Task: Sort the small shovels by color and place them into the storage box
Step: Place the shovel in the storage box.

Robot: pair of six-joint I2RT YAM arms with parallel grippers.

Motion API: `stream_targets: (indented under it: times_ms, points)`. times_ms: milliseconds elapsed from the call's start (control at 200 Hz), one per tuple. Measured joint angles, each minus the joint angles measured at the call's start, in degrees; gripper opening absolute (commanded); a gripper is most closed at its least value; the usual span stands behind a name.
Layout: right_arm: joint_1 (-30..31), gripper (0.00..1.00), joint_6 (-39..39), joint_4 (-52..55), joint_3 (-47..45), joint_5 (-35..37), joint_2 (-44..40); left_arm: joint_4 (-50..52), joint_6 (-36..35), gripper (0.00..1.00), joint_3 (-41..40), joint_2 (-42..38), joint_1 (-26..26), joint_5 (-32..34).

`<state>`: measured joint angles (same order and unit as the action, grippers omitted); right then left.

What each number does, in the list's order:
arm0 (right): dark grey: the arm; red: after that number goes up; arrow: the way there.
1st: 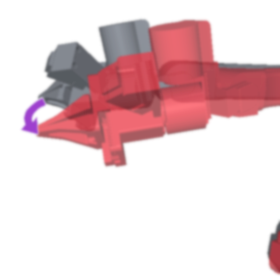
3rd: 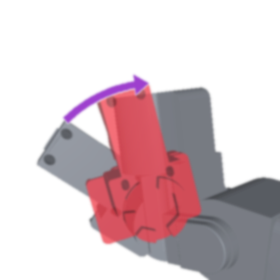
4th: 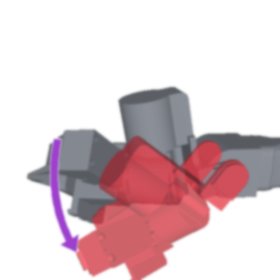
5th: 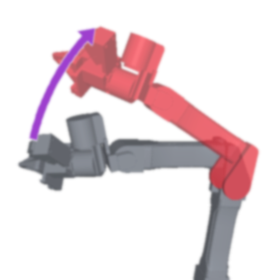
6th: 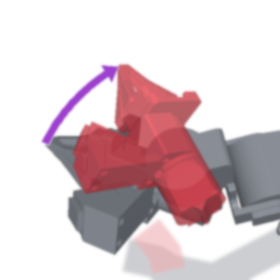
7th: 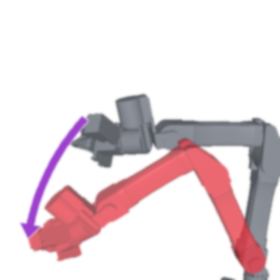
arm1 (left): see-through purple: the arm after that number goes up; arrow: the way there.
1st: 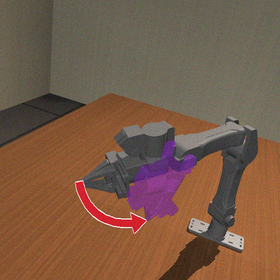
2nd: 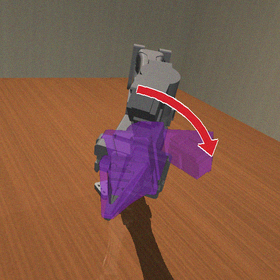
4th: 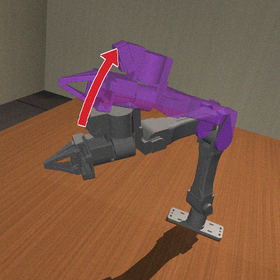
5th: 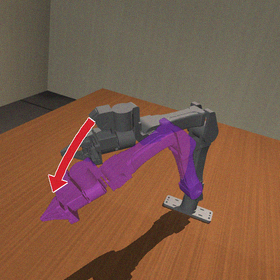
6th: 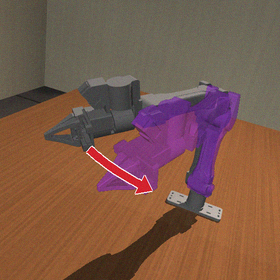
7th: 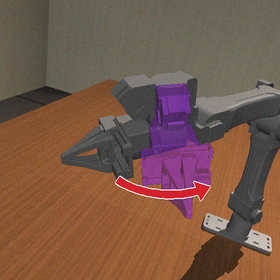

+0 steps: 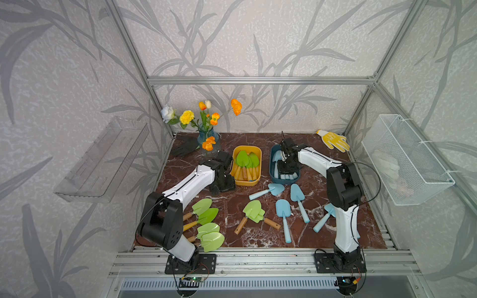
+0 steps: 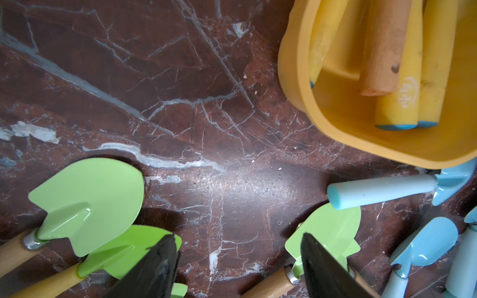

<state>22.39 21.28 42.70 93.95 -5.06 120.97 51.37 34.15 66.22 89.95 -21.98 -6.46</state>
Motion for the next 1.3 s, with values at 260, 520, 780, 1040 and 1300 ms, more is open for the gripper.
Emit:
stream_targets:
  times_ms: [260, 520, 780, 1040, 1300]
  points:
    - [0.00, 0.44, 0.07, 0.02, 0.17, 0.28, -1.14, 0.90, -0.83, 0.78, -3.50, -4.13, -1.25, -1.33]
    - [0.00, 0.44, 0.07, -0.09, -2.60, 1.53, -10.95, 1.40, -1.73, 0.78, -5.64, -4.85, -5.79, -3.43]
    - [0.46, 0.44, -0.61, -0.11, -6.75, 1.55, -16.55, 3.48, -0.42, 0.78, -6.23, -5.16, -8.57, -1.05]
    - [3.13, 0.44, -1.88, 0.39, -9.01, 1.42, -16.72, 13.79, 4.24, 0.78, -8.28, -7.34, -5.84, 9.86]
    - [4.59, 0.44, -1.62, 0.00, -11.23, -0.22, -17.79, 20.81, 7.32, 0.78, -15.78, -13.51, -5.66, 6.60]
